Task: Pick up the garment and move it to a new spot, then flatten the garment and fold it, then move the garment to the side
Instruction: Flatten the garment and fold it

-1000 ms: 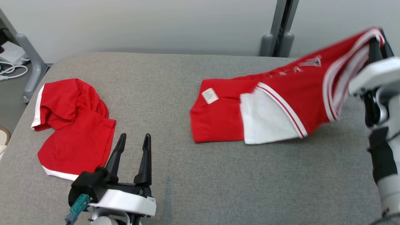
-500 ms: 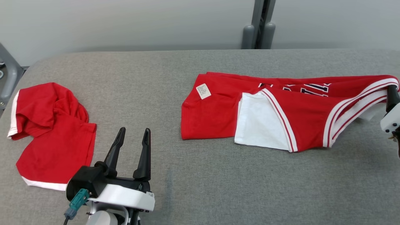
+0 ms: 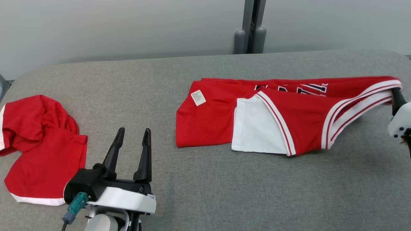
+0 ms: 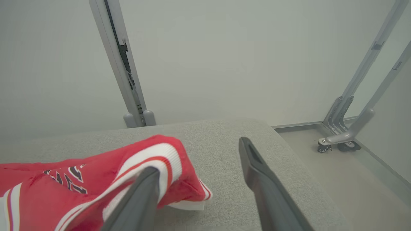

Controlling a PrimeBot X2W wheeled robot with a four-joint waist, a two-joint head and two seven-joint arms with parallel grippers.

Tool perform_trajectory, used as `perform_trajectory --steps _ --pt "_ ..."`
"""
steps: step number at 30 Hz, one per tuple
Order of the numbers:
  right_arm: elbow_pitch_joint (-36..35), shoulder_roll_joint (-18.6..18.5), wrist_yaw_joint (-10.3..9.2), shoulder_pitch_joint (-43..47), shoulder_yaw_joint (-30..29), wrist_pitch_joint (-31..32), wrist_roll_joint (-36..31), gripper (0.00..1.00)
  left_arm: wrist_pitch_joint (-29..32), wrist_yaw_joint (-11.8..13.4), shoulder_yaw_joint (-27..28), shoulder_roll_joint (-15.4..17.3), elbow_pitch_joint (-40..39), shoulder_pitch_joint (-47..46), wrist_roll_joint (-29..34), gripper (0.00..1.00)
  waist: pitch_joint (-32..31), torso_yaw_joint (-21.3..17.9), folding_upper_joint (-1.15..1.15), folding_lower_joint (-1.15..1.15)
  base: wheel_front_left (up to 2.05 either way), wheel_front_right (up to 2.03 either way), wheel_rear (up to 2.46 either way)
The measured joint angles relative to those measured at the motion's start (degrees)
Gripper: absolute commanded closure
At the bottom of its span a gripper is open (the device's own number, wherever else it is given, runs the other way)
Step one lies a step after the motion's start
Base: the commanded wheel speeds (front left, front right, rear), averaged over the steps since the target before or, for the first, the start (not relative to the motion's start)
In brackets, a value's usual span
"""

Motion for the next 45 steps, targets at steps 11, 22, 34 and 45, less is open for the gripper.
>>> perform_trajectory --steps 11,22,34,45 --pt "-6.92 -3.78 0.00 7.06 11.88 16.15 6.24 0.00 0.01 -0.07 -0.03 -0.01 -0.29 0.59 1.20 0.00 -0.92 -1.91 0.00 0.00 0.00 0.00 0.00" --pt "-27.57 -5.76 0.00 14.30 19.14 13.05 17.92 0.00 0.00 0.07 1.04 0.02 -0.69 0.99 0.49 0.00 -1.46 -2.31 0.00 0.00 0.00 0.00 0.00" --pt "-36.95 -1.85 0.00 25.60 24.26 -5.16 15.34 0.00 0.01 0.00 1.42 0.00 -0.48 1.47 0.09 0.00 -1.73 -1.07 0.00 0.00 0.00 0.00 0.00" --pt "-32.48 5.14 0.00 25.78 26.30 -8.13 9.46 0.00 0.01 -0.33 0.23 -0.01 -0.03 1.66 0.18 0.00 -1.08 2.18 0.00 0.00 0.00 0.00 0.00"
